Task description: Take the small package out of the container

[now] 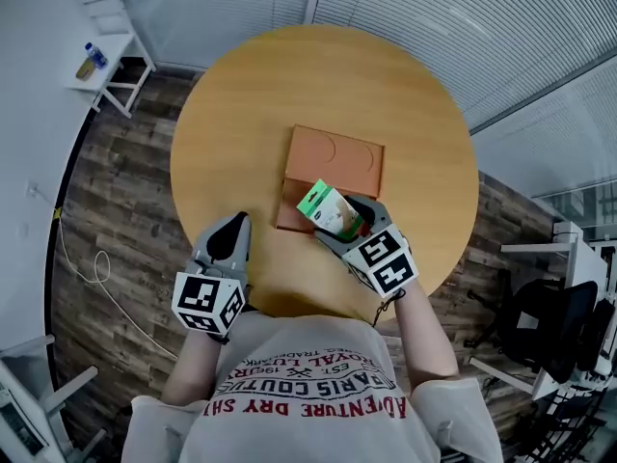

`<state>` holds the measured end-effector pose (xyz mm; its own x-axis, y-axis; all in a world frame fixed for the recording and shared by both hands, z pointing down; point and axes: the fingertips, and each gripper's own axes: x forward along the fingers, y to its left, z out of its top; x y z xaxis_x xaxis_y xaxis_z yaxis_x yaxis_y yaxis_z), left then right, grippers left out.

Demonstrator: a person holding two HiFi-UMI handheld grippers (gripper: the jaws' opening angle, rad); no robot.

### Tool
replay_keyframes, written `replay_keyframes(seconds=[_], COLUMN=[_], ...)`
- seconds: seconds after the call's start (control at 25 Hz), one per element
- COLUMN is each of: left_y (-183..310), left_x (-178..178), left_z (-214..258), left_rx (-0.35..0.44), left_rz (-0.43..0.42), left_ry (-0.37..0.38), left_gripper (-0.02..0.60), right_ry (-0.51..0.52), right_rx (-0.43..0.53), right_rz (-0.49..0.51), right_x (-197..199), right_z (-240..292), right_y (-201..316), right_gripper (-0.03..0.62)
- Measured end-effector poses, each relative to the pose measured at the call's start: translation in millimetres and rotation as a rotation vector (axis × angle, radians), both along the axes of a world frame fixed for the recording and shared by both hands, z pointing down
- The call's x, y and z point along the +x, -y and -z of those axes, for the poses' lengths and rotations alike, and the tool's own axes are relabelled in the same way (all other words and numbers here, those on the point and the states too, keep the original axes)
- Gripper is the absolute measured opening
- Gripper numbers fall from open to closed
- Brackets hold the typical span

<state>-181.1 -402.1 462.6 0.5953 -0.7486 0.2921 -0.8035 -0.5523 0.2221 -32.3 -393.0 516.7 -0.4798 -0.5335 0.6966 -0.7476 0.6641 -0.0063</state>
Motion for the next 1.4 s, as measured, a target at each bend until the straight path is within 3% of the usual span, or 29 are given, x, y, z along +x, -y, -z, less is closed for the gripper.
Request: replay_keyframes(seconds=[0.4, 0.68, 0.96, 1.4], left_y=[-4.6, -5.5, -0.1, -9.0], left_x=[24.1, 45.4, 42.2, 38.5], left_z=[63.4, 105.1, 114.8, 105.3], left_rx=[0.182, 0.285, 0.317, 0.288], left_rz=[-0.120, -0.184, -0.196, -0.188], left_ry=[0.025, 0.022, 0.013, 0.022], left_gripper=[0.011, 0.011, 0.011, 0.011], right_ry=[0.166, 0.198, 0.187, 0.177], right_rx=[0.296, 0.480, 0.543, 0.520], right_rz=[-0.289, -0.476, -0.538, -0.546], right_x=[24.0, 55.6, 55.6, 49.4], right_z=[107.5, 150.1, 158.2, 143.3], right_y=[-3.6, -23.7, -24.0, -28.5], right_gripper=[0.357, 0.357, 0.357, 0.357])
